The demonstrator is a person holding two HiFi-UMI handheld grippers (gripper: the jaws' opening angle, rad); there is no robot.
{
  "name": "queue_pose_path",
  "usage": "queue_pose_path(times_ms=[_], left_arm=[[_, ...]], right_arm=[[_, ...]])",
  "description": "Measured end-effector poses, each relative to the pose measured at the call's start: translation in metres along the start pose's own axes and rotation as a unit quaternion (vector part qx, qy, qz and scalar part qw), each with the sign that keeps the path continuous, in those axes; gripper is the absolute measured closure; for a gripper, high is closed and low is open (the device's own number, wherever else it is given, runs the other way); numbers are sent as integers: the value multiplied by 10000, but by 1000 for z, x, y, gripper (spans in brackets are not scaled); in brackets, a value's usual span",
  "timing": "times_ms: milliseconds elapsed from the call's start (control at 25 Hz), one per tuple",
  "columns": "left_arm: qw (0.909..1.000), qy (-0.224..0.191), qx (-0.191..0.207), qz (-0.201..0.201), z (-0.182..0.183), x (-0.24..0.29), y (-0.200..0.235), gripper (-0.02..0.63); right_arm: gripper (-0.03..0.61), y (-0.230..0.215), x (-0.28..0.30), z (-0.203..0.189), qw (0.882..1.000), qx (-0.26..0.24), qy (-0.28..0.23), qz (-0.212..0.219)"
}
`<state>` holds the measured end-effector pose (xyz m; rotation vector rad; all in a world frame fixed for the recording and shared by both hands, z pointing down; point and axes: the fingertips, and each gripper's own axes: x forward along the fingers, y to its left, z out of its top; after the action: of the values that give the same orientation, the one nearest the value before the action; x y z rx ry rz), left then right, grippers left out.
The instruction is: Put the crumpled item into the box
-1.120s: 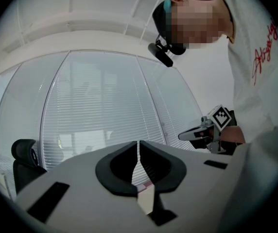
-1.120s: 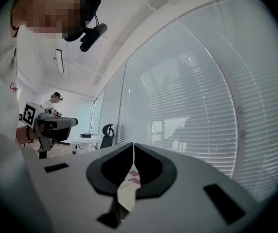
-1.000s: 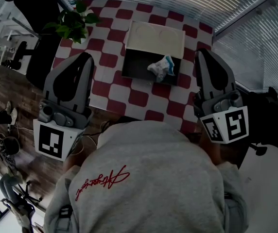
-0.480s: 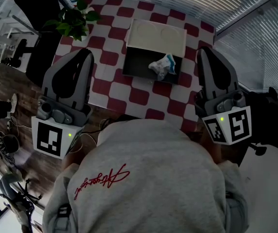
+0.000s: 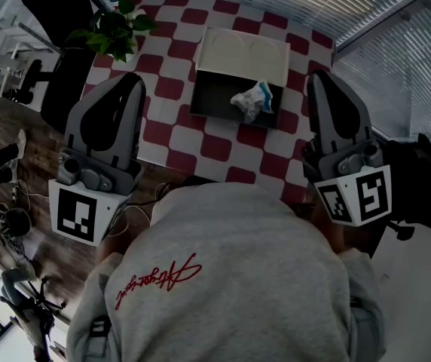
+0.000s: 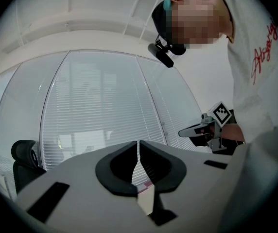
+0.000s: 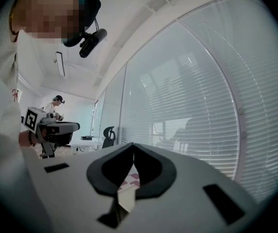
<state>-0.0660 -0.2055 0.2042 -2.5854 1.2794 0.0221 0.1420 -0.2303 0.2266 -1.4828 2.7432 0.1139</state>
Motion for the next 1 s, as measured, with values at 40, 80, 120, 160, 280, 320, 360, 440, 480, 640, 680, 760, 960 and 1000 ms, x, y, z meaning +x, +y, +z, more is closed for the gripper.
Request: queue_pose_path(times_ms=[40,80,120,160,280,320,360,440,480,640,680,760,960,1000], left_arm=[[10000,-2,-1,4,0,0,0,588],[10000,-4,0,7,0,0,0,588],[10000,-5,1,9,0,-1,0,588],[10000,-4,2,8,0,-1,0,588],[10000,10,3,6,0,-1,0,588],[10000,13,3,7,0,-1,0,588],[10000,14,6,7,0,-1,0,588],[10000,14,22,5,1,-1,0,588],[10000,13,30,2,1,-1,0,588],[10000,18,23,-10,0,0,-1,588],[10000,28,20,-14,-1,0,-2,588],[10000,46,17,-13,-2,0,-2,588],[10000,60,16,16,-2,0,-3,588],[10000,62,18,25,-2,0,-3,588]], right_arm=[[565,0,0,0,10000,4,-4,-1],[565,0,0,0,10000,6,-4,-2],[565,0,0,0,10000,6,-4,-3],[565,0,0,0,10000,6,-4,-5],[566,0,0,0,10000,17,-20,-12],[566,0,0,0,10000,20,-26,-17],[566,0,0,1,10000,20,-32,-24],[568,0,-1,1,10000,24,-43,-53],[568,-1,-1,1,10000,35,-49,-76],[568,-5,-2,1,9999,87,-42,-126],[568,-5,-2,0,9999,91,-40,-124],[568,-4,-2,0,9999,89,-41,-115],[568,-5,-2,0,9999,80,-37,-110],[568,-5,-2,0,9999,79,-36,-103]])
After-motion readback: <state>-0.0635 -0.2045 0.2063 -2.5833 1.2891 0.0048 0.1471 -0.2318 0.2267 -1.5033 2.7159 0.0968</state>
